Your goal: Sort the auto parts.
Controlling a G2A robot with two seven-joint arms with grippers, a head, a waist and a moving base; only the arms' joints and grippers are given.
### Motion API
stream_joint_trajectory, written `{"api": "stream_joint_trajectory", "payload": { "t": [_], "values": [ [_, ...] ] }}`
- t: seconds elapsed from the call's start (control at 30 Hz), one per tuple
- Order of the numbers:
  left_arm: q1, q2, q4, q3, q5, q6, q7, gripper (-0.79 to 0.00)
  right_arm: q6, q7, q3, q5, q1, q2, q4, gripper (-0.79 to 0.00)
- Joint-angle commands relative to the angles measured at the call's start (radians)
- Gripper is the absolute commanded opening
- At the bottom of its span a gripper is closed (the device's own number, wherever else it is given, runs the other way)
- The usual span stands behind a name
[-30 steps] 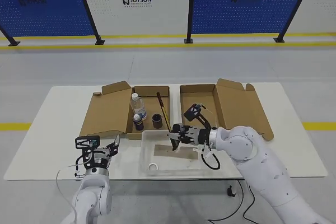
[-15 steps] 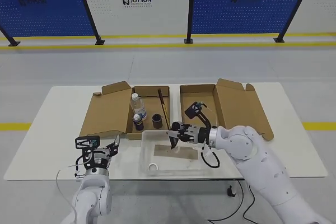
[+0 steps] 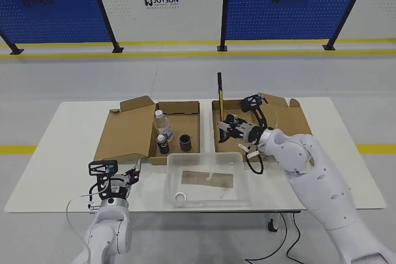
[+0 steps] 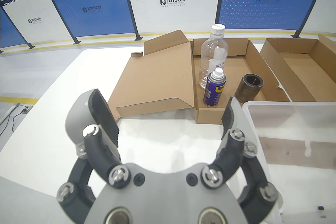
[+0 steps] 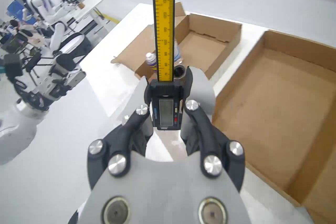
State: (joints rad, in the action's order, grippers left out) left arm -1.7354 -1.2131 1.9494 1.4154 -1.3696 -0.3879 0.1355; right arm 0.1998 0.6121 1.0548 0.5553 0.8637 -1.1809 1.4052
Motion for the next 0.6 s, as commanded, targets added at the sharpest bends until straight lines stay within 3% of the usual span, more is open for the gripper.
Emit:
{"api": "stream_joint_trajectory", "payload": {
  "t": [0.0,0.3,0.57],
  "values": [
    [0.000,0.000,0.000,0.000,0.000,0.000,0.000,0.000,-0.042,-0.004,0.005,0.028,-0.014,-0.001,-0.029,-0.785],
    [0.000,0.000,0.000,0.000,0.000,0.000,0.000,0.000,-0.180,-0.016,-0.013,0.109,-0.083,-0.015,-0.194,-0.785],
    [0.000,0.000,0.000,0.000,0.000,0.000,0.000,0.000,-0.224,-0.007,-0.067,0.120,-0.137,-0.042,-0.339,-0.785]
  ]
}}
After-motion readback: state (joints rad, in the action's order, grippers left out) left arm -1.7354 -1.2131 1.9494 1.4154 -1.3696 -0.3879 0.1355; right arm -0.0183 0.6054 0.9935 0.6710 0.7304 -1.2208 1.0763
